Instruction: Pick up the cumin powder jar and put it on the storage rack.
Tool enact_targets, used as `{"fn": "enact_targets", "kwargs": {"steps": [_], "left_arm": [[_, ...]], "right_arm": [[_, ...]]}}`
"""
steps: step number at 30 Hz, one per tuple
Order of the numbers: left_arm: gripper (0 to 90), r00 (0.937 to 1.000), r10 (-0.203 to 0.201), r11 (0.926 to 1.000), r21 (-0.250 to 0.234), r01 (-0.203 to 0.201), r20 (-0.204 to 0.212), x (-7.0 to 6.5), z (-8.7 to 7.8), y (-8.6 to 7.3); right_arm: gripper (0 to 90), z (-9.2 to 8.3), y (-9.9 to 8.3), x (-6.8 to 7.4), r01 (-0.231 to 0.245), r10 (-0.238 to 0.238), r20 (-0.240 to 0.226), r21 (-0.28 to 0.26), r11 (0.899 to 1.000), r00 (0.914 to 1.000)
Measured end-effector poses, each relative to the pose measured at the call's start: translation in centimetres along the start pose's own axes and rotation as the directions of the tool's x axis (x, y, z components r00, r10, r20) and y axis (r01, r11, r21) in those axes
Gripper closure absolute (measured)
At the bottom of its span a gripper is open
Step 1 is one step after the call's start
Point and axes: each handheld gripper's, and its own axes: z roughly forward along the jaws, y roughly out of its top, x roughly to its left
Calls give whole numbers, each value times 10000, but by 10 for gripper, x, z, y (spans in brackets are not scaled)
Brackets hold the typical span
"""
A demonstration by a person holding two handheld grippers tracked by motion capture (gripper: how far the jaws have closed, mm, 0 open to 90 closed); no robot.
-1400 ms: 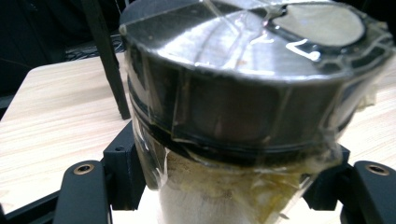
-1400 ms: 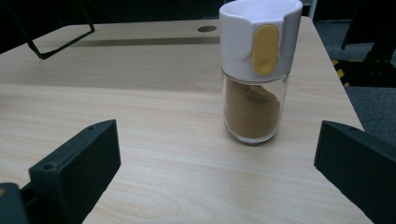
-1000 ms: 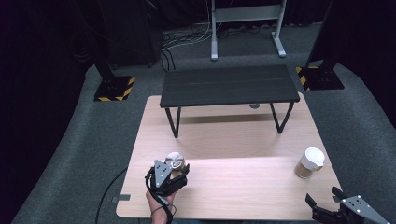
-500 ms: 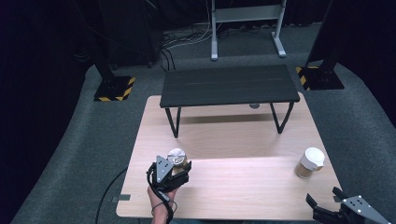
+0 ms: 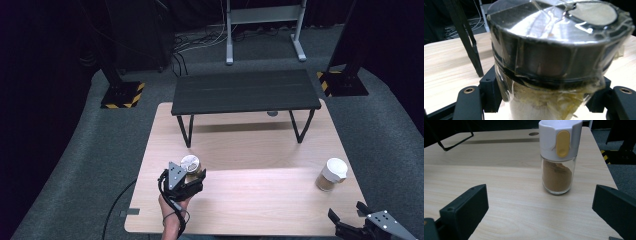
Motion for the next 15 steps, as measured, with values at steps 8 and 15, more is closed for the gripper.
{"fn": "enact_targets", "kwargs": {"steps": [8,15], "left_arm": [[307,9999,90,10000,-7,-90,104,1,4,6],[307,9997,134,9999,9,-135,228,4,10,13]], "right_arm": [[0,0,0,0,7,-8,24,74,10000,10000],[0,0,0,0,-1,1,9,102,9999,10000]]}}
